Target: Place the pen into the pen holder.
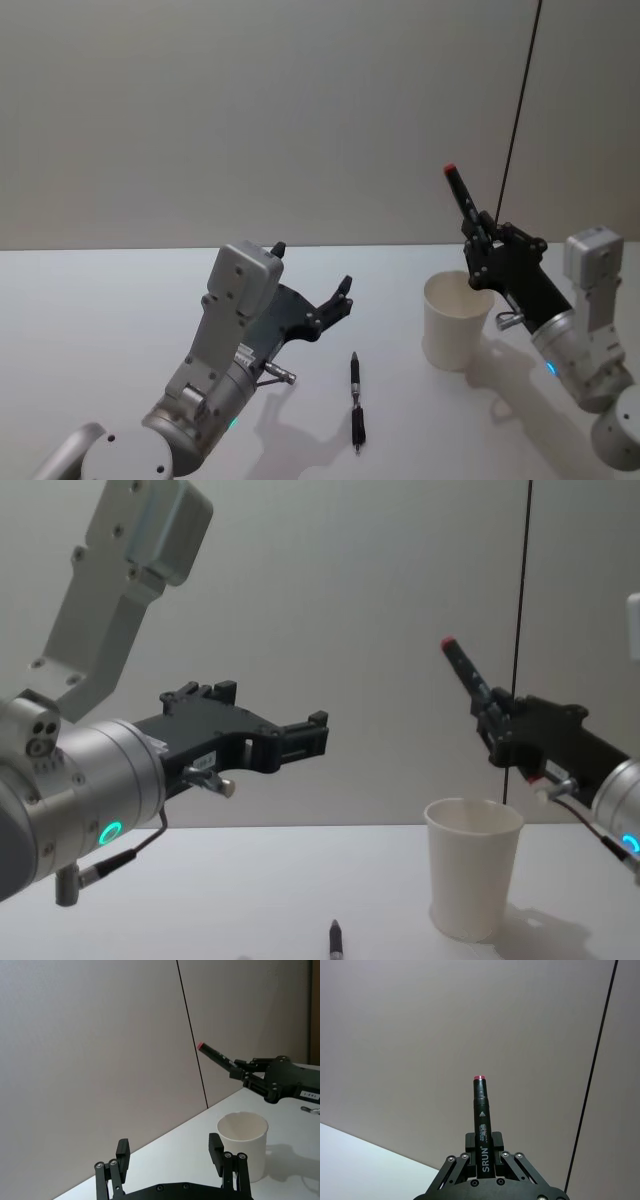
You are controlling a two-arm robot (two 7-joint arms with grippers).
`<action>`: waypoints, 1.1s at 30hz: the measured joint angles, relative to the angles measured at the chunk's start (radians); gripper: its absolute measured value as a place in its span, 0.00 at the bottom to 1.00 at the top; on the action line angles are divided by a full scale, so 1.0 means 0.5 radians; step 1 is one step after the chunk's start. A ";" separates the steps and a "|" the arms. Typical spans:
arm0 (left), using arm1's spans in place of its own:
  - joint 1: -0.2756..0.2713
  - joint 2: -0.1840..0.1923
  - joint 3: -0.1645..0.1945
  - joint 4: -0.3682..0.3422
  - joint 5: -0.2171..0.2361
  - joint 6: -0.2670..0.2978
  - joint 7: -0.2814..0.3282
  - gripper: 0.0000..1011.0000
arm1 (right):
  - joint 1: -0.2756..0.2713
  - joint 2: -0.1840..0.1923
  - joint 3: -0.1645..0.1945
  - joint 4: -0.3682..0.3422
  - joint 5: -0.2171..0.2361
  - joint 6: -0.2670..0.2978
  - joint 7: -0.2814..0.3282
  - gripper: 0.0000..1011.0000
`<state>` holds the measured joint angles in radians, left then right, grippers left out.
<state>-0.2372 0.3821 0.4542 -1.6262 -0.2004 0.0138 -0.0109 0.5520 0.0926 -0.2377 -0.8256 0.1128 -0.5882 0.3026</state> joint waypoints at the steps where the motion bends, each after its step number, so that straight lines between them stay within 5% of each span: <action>1: 0.000 0.000 0.000 0.000 0.000 0.000 0.000 0.99 | 0.012 -0.005 -0.002 0.026 -0.002 -0.007 0.001 0.18; 23: 0.000 0.000 0.000 0.000 0.000 0.000 0.000 0.99 | 0.437 -0.163 -0.031 0.926 0.021 -0.400 0.144 0.18; 33: 0.000 0.000 0.000 0.000 0.000 0.000 0.000 0.99 | 0.562 -0.207 -0.015 1.196 0.054 -0.537 0.214 0.47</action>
<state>-0.2372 0.3821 0.4542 -1.6262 -0.2004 0.0138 -0.0109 0.8330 -0.0111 -0.2453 -0.2278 0.1399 -0.8568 0.4098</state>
